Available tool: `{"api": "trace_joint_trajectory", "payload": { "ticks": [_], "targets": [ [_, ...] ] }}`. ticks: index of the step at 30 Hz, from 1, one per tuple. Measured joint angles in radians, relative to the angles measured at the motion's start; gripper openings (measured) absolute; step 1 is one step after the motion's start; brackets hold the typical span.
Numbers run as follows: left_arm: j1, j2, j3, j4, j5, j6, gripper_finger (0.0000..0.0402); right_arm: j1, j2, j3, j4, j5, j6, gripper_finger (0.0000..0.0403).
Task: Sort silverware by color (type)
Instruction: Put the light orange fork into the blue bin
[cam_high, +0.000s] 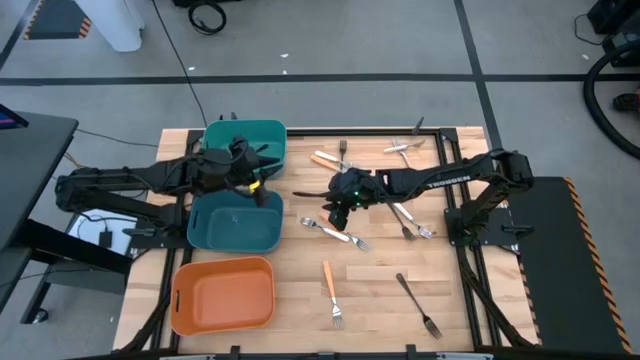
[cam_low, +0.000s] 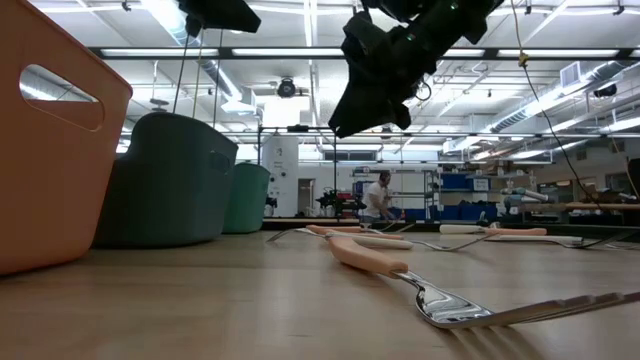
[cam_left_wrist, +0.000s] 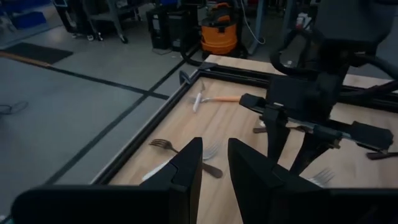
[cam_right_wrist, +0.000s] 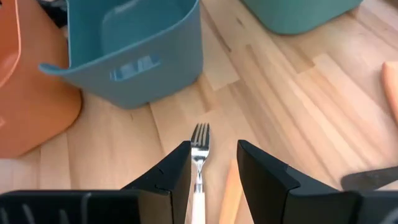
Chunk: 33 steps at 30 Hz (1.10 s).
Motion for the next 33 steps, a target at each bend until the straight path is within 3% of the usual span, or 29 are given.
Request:
{"api": "trace_joint_trajectory", "payload": {
  "ticks": [15, 24, 33],
  "targets": [
    [-0.016, 0.000, 0.000, -0.002, -0.001, -0.185, 0.0087, 0.065, 0.000, -0.152, 0.139, 0.081, -0.153, 0.0137],
    [-0.016, 0.000, 0.000, -0.002, 0.000, -0.186, 0.0087, 0.079, 0.000, -0.309, 0.289, 0.082, -0.098, 0.0136],
    [-0.015, 0.000, 0.000, -0.002, -0.001, -0.133, 0.0087, 0.112, 0.000, -0.345, 0.321, 0.085, -0.188, 0.0136]
  ]
}}
